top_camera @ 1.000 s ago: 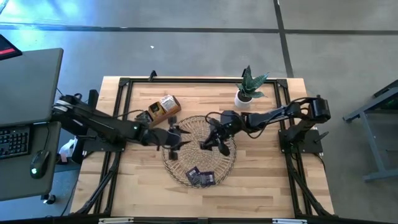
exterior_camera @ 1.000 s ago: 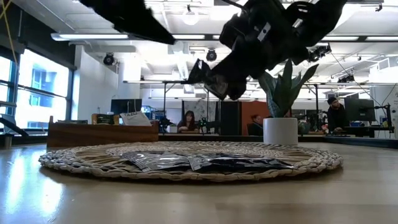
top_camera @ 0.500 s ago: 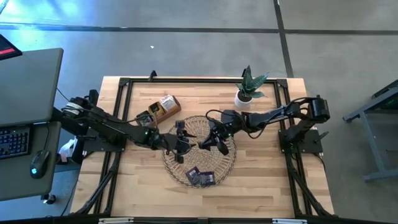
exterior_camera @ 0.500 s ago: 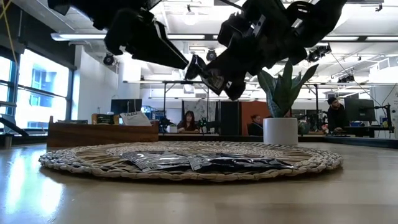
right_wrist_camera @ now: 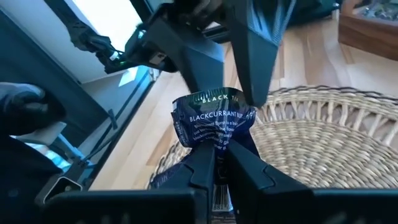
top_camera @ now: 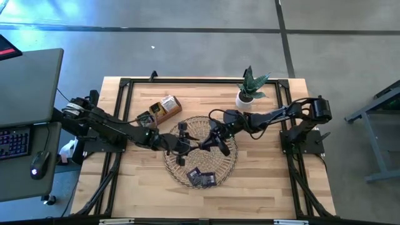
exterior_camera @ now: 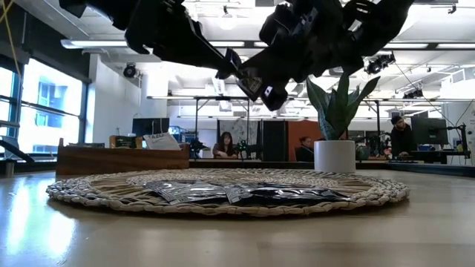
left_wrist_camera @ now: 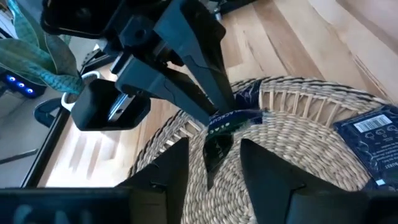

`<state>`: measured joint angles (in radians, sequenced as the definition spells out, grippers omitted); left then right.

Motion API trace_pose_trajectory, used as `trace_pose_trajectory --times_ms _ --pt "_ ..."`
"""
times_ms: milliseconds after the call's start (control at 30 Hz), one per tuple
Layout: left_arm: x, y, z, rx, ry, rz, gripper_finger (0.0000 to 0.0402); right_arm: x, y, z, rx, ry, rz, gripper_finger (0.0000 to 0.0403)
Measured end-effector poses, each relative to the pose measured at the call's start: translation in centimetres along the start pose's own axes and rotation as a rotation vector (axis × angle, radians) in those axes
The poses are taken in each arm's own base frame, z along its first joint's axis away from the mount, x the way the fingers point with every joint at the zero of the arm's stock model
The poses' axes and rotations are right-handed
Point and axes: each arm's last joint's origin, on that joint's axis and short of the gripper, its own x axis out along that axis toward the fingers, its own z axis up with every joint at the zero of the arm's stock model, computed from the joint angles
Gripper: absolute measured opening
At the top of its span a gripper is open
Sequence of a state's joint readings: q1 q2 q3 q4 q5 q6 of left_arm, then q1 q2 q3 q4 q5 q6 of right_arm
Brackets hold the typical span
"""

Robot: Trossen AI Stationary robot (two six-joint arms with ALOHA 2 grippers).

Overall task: Pick & Place Tea
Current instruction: Put the top right black tea bag into the left compartment of the wooden organizer

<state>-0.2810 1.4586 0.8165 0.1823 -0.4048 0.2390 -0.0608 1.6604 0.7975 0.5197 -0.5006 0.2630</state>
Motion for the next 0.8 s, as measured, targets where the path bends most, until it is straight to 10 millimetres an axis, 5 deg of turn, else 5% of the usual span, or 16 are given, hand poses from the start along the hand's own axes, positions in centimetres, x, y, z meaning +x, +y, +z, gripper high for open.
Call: trace_pose_trajectory --times_ms 300,567,800 --pt "0.0 -0.1 0.0 0.000 -0.006 -0.026 0.0011 0.0 0.0 0.1 0.001 -0.012 0.007 0.0073" --pt "0.0 0.0 -0.1 -0.050 0.011 0.012 0.0005 0.0 -0.2 -0.1 0.017 0.006 -0.035 0.0121" --pt "-2.0 1.1 0.0 -0.295 0.173 0.068 0.0001 -0.7 -1.6 0.1 0.019 -0.011 -0.147 0.0157"
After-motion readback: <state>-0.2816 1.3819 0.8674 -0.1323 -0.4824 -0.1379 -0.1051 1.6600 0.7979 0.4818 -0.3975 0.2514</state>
